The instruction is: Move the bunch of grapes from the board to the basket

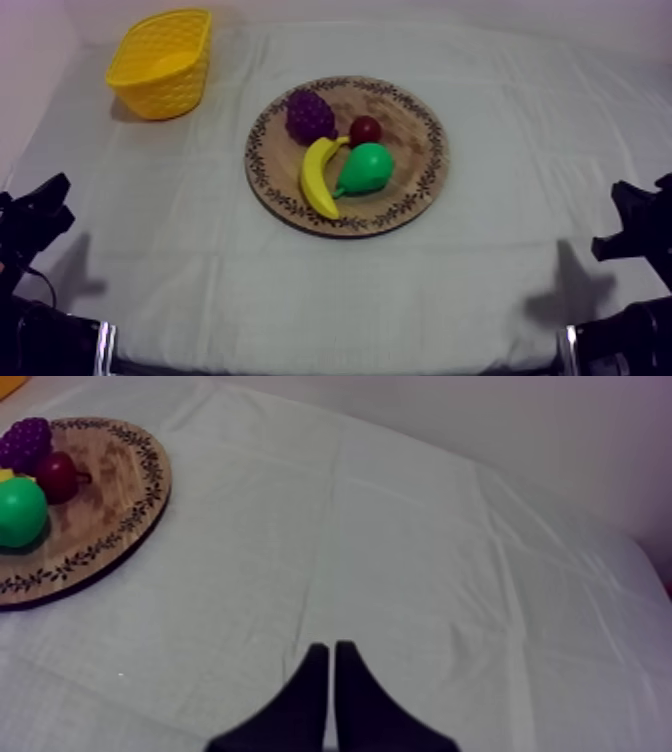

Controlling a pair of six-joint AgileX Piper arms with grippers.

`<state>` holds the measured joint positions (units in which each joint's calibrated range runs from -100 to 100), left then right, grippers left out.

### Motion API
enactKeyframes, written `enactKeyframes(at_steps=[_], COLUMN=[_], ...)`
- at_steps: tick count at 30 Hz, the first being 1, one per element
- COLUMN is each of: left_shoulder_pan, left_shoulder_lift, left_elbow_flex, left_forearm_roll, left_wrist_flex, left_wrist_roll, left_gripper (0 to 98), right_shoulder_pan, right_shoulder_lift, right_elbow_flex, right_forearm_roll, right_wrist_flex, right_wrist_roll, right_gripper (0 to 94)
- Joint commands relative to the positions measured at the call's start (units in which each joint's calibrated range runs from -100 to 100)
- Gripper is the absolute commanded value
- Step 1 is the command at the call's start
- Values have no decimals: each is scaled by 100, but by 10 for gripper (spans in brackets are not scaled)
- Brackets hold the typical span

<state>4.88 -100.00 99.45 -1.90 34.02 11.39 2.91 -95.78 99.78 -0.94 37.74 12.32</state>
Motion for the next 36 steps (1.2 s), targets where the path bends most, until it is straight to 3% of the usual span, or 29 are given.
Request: enactKeyframes(at_steps=[1, 7, 16, 29, 36], left_shoulder_pan=[1, -81, -299, -301, -235], left_shoulder_lift=[0, 0, 16, 17, 348], left_elbow_flex=[-1, -1, -57, -70, -249], left_forearm_roll=[2, 2, -3, 3, 84], left_wrist_flex=[1, 1, 214, 255, 171], left_wrist_roll=[2, 100, -59, -578, -633], left_gripper=[1, 1, 1, 0, 0], right_shoulder_pan=[0, 0, 0, 0, 0], right_shoulder_lift=[2, 2, 2, 2, 2], right_elbow_flex=[-1, -1, -1, -1, -1], right_forearm_roll=[-1, -1, -1, -1, -1], right_wrist_flex=[0, 0, 0, 0, 0], right_wrist_roll=[1, 1, 1, 1, 1], right_gripper=[3, 3, 3, 3, 3])
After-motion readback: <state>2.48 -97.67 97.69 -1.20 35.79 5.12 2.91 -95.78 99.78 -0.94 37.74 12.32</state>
